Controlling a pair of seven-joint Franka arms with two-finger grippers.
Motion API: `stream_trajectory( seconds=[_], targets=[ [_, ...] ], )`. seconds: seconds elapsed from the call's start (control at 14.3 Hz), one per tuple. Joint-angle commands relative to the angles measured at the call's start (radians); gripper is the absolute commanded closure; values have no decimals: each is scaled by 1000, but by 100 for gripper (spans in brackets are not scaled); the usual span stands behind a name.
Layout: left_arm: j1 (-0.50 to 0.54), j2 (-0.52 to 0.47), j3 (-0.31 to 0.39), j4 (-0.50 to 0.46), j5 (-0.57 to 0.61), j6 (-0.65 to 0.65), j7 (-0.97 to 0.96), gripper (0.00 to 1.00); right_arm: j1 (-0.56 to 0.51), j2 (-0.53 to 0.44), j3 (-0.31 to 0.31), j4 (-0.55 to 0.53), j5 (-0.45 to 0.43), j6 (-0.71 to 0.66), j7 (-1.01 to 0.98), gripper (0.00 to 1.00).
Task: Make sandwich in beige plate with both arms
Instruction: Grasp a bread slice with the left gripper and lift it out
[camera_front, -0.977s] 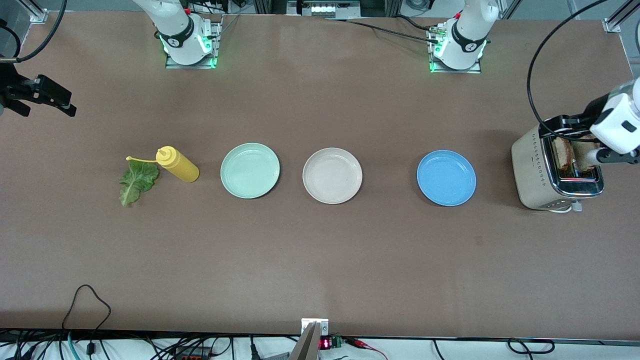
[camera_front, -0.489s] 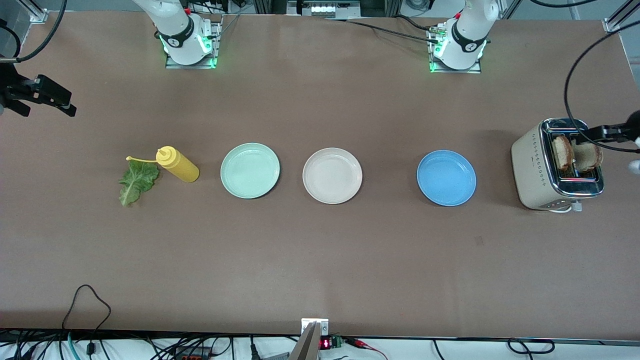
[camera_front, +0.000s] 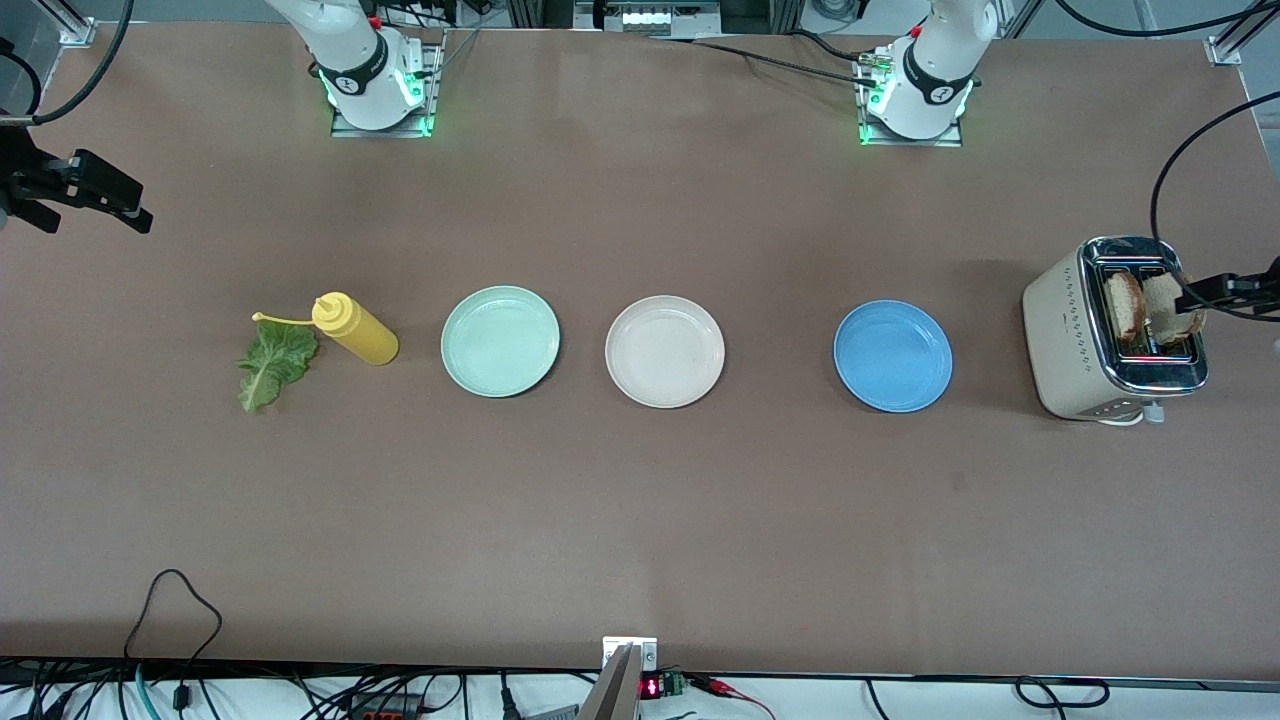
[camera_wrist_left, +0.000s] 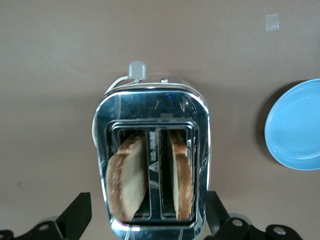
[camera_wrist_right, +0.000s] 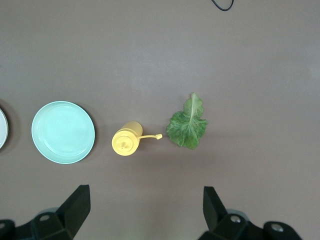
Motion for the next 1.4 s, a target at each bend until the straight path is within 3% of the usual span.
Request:
stream_trajectory(
  seconds=[0.0, 0.14, 0.49, 0.63, 0.84, 0.98, 1.12, 1.33],
  targets=[
    [-3, -119, -29, -192, 18, 126, 0, 0, -10, 1, 7, 17, 0, -14, -4, 0],
    [2, -144, -29, -279, 52, 218, 2, 0, -10, 1, 7, 15, 0, -14, -4, 0],
    [6, -176, -32, -390, 60, 338, 3, 6, -10, 1, 7, 15, 0, -14, -4, 0],
    [6, -173, -32, -410, 60, 359, 2, 28, -10, 1, 7, 15, 0, -14, -4, 0],
    [17, -168, -32, -434, 60, 387, 3, 53, -10, -1, 7, 15, 0, -14, -4, 0],
    [19, -165, -32, -431, 60, 354, 2, 80, -10, 1, 7, 15, 0, -14, -4, 0],
    [20, -159, -31, -424, 60, 334, 5, 91, -10, -1, 7, 15, 0, -16, -4, 0],
    [19, -162, -32, -392, 60, 303, 9, 96, -10, -1, 7, 15, 0, -14, -4, 0]
  ],
)
